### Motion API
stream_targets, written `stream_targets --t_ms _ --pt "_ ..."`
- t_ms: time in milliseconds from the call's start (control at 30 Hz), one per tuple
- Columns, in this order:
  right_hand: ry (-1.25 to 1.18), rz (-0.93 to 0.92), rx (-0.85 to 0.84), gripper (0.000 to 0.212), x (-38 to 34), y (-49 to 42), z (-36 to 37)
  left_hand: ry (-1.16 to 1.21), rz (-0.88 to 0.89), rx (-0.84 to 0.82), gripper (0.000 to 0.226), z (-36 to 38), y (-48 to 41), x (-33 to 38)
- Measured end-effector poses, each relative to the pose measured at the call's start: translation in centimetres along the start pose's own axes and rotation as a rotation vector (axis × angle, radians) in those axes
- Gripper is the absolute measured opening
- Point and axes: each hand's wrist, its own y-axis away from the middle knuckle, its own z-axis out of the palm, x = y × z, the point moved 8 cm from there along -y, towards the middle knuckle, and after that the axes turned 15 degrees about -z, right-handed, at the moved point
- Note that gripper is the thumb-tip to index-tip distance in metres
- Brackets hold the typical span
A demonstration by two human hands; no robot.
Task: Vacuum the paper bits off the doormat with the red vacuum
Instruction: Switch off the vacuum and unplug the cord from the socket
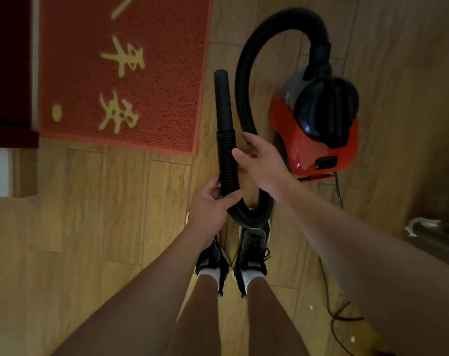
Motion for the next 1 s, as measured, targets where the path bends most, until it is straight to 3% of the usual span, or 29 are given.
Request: stream_targets --t_ms 700,867,1000 --pt "0.22 0.165 0.309 0.068 8.9 4.9 -15.6 -0.032 -0.02 -0.043 0.043 5.3 -1.9 0.2" --pt "0.25 0.131 0.378 0.042 9.6 5.0 -17.9 -0.018 -0.044 -0.034 0.045 6.5 -2.5 -0.3" --pt "0.269 0.123 0.376 0.063 10.2 4.5 -18.7 0.007 -0.065 -0.027 0.043 7.2 -3.0 -0.5"
